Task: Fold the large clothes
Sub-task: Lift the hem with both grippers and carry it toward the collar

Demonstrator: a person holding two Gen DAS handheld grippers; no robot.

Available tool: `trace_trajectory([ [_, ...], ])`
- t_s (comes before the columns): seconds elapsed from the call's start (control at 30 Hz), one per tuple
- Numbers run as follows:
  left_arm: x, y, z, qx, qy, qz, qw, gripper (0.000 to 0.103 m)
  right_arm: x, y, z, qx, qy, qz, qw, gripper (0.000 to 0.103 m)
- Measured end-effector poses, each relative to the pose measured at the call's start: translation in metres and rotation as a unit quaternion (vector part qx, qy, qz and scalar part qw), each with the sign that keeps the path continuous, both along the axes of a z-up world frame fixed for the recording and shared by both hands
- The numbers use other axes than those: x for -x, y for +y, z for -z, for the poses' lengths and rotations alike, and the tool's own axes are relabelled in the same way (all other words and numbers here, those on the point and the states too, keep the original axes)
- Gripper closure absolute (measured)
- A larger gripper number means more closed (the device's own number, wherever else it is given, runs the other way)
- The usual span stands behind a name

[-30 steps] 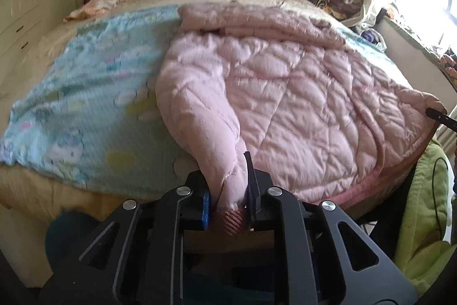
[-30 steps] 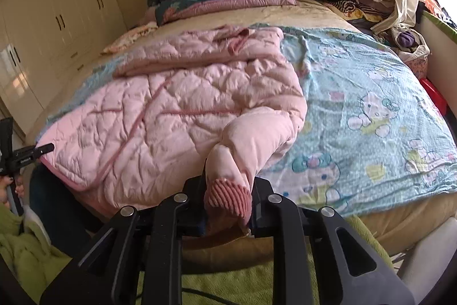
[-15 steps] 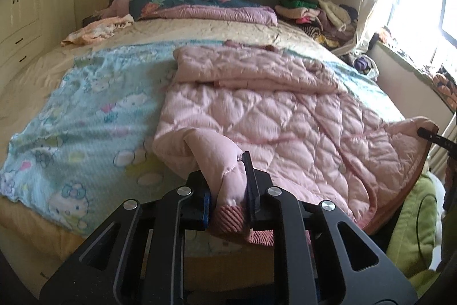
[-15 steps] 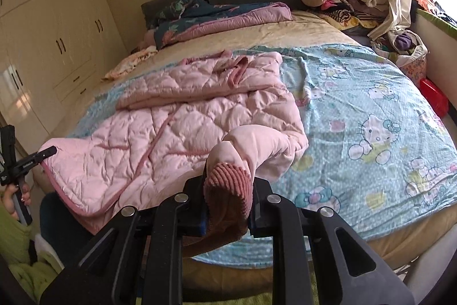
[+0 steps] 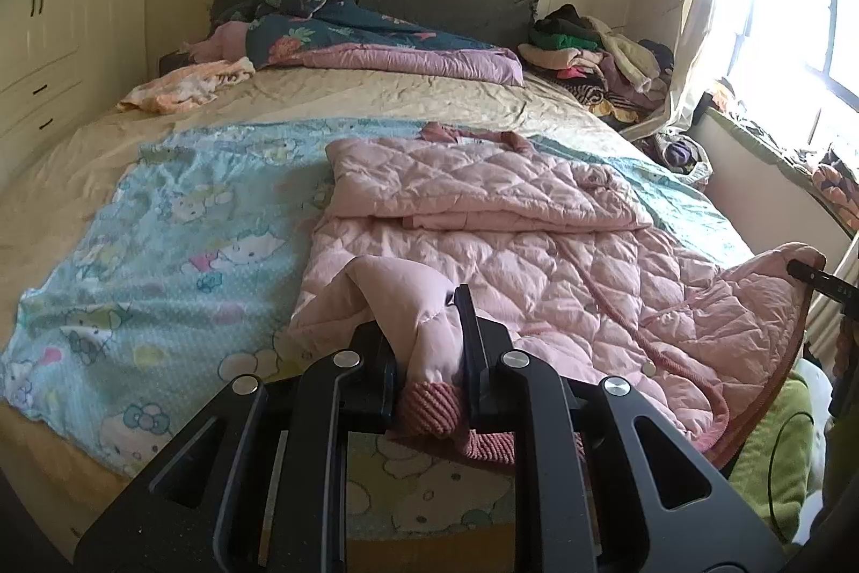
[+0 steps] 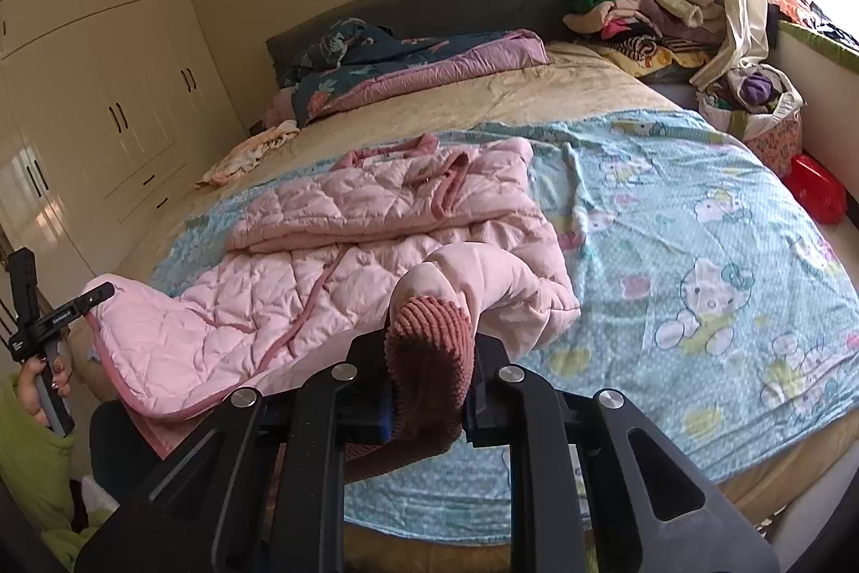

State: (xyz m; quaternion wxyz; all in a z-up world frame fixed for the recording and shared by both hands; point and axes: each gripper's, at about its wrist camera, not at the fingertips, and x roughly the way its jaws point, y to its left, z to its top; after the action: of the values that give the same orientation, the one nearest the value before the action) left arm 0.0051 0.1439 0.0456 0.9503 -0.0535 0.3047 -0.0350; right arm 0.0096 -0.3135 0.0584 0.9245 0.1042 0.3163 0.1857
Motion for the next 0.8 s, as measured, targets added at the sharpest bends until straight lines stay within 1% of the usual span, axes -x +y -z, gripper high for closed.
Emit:
trace_trajectory([
  [0.23,-0.005,0.008,-0.023,0.011,-0.03,-0.006,0.9995,0.092,-0.005,-0.005,-0.023,-0.012,-0.023,0.002,1.0,0.087],
  [0.5,-0.01,0.019,-0.057,0.027,-0.068,-0.015,0.9972,0.092,-0.02,-0.014,-0.056,-0.038,-0.044,0.017,0.998,0.087],
  [0.57,-0.014,0.021,-0.062,0.034,-0.073,-0.014,0.9967,0.092,-0.024,-0.014,-0.062,-0.043,-0.049,0.02,0.998,0.087],
  [0.8,-0.031,0.021,-0.069,0.024,-0.075,-0.023,0.9966,0.092,-0.04,-0.012,-0.073,-0.056,-0.058,0.03,0.996,0.087],
])
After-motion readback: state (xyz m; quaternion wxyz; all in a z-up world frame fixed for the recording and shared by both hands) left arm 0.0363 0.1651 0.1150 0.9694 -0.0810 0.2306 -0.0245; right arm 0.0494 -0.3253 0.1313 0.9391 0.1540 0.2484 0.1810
